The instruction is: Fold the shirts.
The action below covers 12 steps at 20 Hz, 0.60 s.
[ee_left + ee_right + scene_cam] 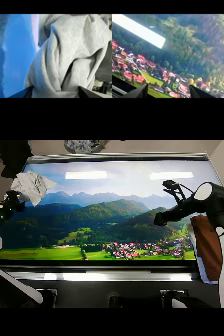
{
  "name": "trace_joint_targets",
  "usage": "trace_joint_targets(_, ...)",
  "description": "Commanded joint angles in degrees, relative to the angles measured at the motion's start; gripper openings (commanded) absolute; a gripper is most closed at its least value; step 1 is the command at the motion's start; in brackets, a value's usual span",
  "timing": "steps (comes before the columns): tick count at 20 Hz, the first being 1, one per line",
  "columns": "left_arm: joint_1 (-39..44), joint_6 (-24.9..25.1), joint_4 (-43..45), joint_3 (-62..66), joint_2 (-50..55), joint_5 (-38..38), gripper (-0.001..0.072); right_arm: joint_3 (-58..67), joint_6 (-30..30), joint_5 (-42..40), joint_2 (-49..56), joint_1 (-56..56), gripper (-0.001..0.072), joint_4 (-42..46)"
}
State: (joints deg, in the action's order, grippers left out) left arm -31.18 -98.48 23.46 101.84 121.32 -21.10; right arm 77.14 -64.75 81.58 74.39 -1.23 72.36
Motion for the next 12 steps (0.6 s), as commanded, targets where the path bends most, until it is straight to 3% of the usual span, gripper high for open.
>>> trace_joint_targets(1,0.4,6.8,-8.1,3.8,4.0,0.2,0.0718,0.0,-0.7,1.2,0.0,0.0,0.0607,-2.0)
trace_joint_targets(2,0.4,6.8,-8.9,3.8,4.4,0.4,0.0696,0.0,-0.7,1.9,0.0,0.0,0.0607,-2.1)
trace_joint_targets(3,0.4,6.8,-9.0,3.8,4.6,0.5,0.0525,0.0,-0.7,2.6,0.0,0.0,0.0607,-2.1)
trace_joint_targets(4,0.4,6.8,-9.0,3.8,4.7,0.0,0.0160,0.0,-0.7,2.8,0.0,0.0,0.0607,-2.1)
trace_joint_targets(5,0.5,7.1,-9.0,3.8,4.5,-0.5,0.0034,0.0,-0.6,2.6,0.0,0.0,0.0607,-2.0)
trace_joint_targets(8,1.4,17.2,-9.0,3.8,0.7,-2.0,0.0031,0.0,-0.6,1.0,0.0,0.0,0.0609,0.7)
trace_joint_targets(10,2.9,28.0,-8.9,3.8,-5.4,-2.8,0.0031,0.0,0.1,-0.9,0.0,0.0,0.0609,2.4)
trace_joint_targets(12,4.9,40.7,-8.9,3.8,-14.2,-8.7,0.0030,0.0,1.4,-3.0,-0.1,0.0,0.0607,3.2)
